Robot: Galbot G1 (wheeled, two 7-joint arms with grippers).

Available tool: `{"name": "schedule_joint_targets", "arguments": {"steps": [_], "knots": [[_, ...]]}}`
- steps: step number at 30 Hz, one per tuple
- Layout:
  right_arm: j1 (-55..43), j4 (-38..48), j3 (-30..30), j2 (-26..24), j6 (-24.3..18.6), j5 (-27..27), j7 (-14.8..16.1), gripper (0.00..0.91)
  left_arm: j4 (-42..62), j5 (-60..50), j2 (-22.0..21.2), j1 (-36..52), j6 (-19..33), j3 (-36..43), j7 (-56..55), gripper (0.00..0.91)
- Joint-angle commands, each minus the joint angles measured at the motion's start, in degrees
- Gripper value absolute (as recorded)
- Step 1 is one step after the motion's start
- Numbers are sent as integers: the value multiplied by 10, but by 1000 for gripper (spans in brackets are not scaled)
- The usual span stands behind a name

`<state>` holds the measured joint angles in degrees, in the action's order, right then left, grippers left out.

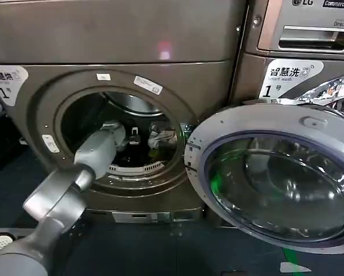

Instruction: Grasp the clothes from the dryer.

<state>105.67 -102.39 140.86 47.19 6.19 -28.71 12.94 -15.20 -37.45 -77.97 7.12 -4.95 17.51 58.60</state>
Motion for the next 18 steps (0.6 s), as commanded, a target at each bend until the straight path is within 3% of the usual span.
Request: {"name": "schedule_joint_targets", "arguments": {"steps": [1,6,7,8,9,10,12,14,18], "knots": [[-3,0,-3,0,-1,2,0,907,2,1,-1,-6,0,-1,0,907],[-4,2,-4,0,-1,3,0,907,2,1,0,-17,0,-3,-1,887],[-5,2,-5,-1,-1,4,0,907,2,1,0,-16,0,-3,0,785],[-6,2,-7,-1,-1,4,0,907,2,2,0,-15,0,-3,0,501],[-7,1,-9,-1,-1,4,0,907,2,2,0,-12,0,-3,0,364],[-9,0,-11,-1,-1,5,0,907,2,2,0,-8,1,-3,0,125],[-11,-1,-14,0,-1,5,0,907,2,3,0,-4,1,-3,0,102],[-11,1,-13,0,-1,5,0,907,2,3,0,-1,2,-2,1,23],[-10,2,-12,-1,-1,5,0,907,2,2,2,-1,3,0,2,0]]}}
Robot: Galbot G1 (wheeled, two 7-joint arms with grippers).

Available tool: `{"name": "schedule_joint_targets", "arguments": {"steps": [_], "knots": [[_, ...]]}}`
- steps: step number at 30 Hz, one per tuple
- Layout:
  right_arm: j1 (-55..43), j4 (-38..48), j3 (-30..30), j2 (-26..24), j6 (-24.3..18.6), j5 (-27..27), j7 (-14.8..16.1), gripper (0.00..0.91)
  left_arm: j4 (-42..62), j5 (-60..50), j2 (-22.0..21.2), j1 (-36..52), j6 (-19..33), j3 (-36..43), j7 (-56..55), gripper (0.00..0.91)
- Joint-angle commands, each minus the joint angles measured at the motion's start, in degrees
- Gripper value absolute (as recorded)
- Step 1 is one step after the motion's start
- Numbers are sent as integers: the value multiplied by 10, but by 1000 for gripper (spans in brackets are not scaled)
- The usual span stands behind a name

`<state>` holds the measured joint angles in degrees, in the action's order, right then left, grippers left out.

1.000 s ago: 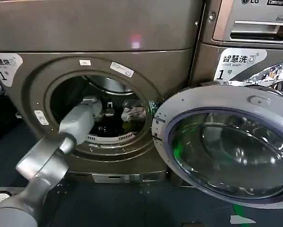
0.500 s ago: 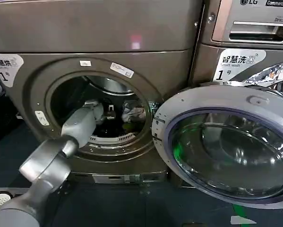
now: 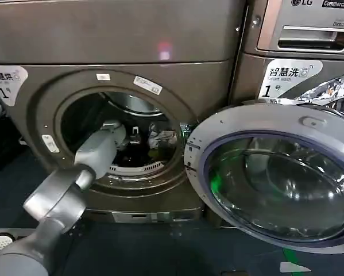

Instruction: Grasp the clothes from the dryer.

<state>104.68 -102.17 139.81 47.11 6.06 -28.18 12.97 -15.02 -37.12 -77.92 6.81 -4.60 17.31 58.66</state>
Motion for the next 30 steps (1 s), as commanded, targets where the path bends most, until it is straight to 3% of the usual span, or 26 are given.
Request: {"name": "schedule_joint_targets", "arguments": {"steps": [1,16,30], "knots": [[-1,-1,-2,0,0,0,0,907,0,-1,1,2,0,2,2,0],[0,-2,-1,3,-1,-1,0,907,-19,70,7,2,-30,-13,-23,0],[-6,-3,-6,4,0,0,-1,907,-121,250,39,-61,-62,-174,-127,0]]}}
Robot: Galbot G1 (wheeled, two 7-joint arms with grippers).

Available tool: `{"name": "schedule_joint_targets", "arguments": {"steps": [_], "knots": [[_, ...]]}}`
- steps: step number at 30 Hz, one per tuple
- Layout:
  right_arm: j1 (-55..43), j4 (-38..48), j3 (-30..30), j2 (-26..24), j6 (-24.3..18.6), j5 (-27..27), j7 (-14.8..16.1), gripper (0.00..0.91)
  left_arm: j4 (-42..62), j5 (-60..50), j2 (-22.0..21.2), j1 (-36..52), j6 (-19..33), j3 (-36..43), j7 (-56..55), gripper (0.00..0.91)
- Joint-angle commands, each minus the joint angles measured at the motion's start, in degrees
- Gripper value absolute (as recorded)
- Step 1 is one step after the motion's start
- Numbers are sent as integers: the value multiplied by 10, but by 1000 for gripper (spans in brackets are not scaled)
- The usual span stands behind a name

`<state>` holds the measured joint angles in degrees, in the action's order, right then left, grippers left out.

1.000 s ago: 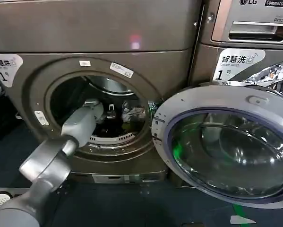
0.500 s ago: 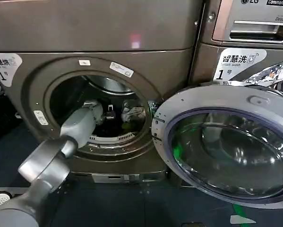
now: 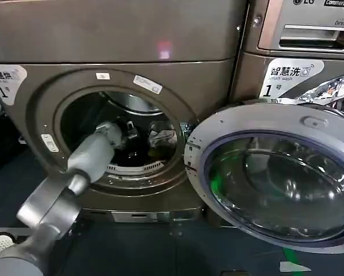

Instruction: Grasp the clothes from the dryer.

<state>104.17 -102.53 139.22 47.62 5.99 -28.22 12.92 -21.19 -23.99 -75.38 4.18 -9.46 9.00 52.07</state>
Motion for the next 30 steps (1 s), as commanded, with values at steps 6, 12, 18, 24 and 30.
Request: {"name": "schedule_joint_targets", "arguments": {"steps": [6,12,18,24,30], "knots": [[-7,0,-6,0,0,1,-1,907,-105,182,29,-56,-20,-146,-122,0],[-12,1,-11,-1,0,2,0,907,-163,258,33,-73,-10,-158,-216,0],[-15,4,-15,-2,-1,2,0,907,-222,350,24,-90,10,-156,-328,0],[-17,4,-17,-2,-2,1,0,907,-253,385,-5,-107,39,-158,-432,0],[-16,6,-15,-3,-2,-1,-1,907,-245,394,-43,-113,83,-194,-538,0]]}}
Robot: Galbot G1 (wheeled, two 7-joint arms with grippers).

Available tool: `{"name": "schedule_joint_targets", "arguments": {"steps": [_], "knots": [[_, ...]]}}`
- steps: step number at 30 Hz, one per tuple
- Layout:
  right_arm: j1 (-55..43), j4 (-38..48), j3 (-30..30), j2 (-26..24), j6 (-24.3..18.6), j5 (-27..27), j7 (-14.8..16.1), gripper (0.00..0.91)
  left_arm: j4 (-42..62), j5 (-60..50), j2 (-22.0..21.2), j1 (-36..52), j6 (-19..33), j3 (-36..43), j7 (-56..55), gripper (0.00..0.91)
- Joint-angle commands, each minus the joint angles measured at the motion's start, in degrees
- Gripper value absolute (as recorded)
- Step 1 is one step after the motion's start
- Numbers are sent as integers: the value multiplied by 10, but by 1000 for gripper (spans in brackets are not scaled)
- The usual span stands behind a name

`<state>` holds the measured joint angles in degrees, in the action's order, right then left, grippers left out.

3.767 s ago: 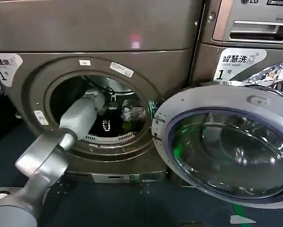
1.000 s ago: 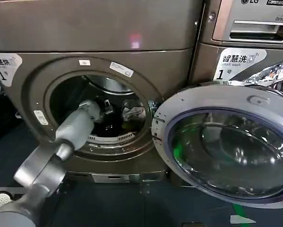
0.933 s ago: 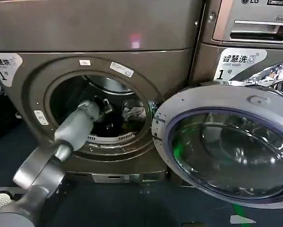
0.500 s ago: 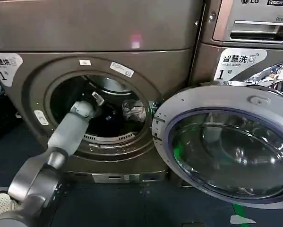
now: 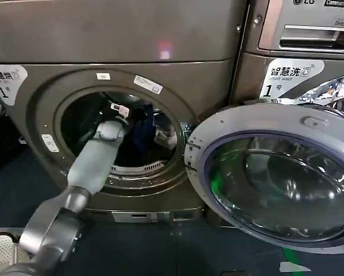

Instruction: Grasp the clothes from the dryer.

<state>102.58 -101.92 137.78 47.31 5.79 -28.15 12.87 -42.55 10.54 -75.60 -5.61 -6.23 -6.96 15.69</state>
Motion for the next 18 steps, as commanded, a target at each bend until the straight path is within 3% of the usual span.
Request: {"name": "schedule_joint_targets", "arguments": {"steps": [1,8,18], "knots": [[0,-1,0,0,0,-2,0,907,-31,48,-43,-18,60,-40,-190,0],[0,-2,1,1,-1,-2,-1,907,-58,16,-75,-48,114,-91,-290,0],[1,-2,2,-1,-3,-3,-9,907,-106,-78,-93,-112,181,-126,-330,0]]}}
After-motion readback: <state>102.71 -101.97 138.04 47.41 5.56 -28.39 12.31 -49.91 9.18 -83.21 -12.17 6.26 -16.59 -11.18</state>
